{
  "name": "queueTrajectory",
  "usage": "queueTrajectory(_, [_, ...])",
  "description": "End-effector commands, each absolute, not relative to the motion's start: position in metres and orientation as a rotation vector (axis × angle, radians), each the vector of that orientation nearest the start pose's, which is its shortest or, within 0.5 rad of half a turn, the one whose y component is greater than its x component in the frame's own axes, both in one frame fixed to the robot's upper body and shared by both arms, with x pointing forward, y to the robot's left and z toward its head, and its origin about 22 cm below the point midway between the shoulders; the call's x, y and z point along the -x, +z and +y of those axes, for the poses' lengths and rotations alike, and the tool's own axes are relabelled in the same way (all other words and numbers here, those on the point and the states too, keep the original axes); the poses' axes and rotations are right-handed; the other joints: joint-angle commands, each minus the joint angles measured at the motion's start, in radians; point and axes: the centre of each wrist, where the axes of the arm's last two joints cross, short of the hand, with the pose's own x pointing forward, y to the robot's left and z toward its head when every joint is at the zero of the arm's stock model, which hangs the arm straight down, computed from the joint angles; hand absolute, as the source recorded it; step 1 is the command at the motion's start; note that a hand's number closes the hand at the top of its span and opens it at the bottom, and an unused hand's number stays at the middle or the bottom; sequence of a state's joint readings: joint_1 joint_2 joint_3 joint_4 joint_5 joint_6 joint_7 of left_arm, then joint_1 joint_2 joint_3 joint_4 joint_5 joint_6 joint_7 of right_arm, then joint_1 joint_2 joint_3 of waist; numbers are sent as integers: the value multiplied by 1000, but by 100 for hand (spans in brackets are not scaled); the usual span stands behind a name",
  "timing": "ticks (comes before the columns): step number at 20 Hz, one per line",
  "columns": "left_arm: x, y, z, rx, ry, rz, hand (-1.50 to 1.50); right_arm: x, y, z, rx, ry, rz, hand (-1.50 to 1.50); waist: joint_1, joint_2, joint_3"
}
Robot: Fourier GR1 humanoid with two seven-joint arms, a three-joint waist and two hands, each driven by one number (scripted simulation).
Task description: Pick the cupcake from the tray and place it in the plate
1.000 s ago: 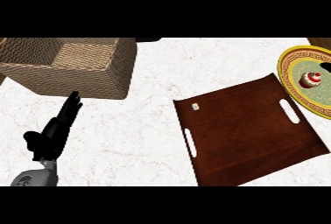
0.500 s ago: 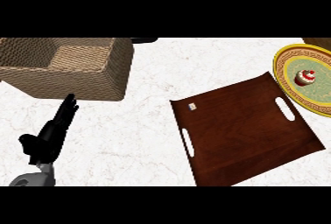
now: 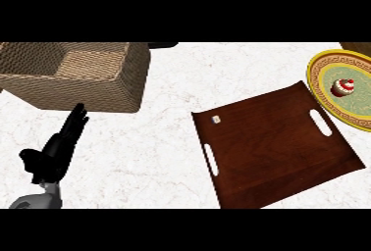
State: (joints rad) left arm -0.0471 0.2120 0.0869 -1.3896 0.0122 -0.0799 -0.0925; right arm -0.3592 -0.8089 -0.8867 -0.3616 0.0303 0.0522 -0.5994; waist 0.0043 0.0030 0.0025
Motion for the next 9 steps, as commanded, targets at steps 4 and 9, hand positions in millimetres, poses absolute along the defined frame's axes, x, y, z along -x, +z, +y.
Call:
queueTrajectory(4, [-253, -24, 295, -133, -155, -1514, 0, -154, 26, -597, 916, -391, -1566, -150, 8, 2, 1])
queueTrajectory(9, [-248, -31, 294, -143, -142, -1524, 0, -150, 23, -597, 980, -383, -1572, -150, 10, 4, 2])
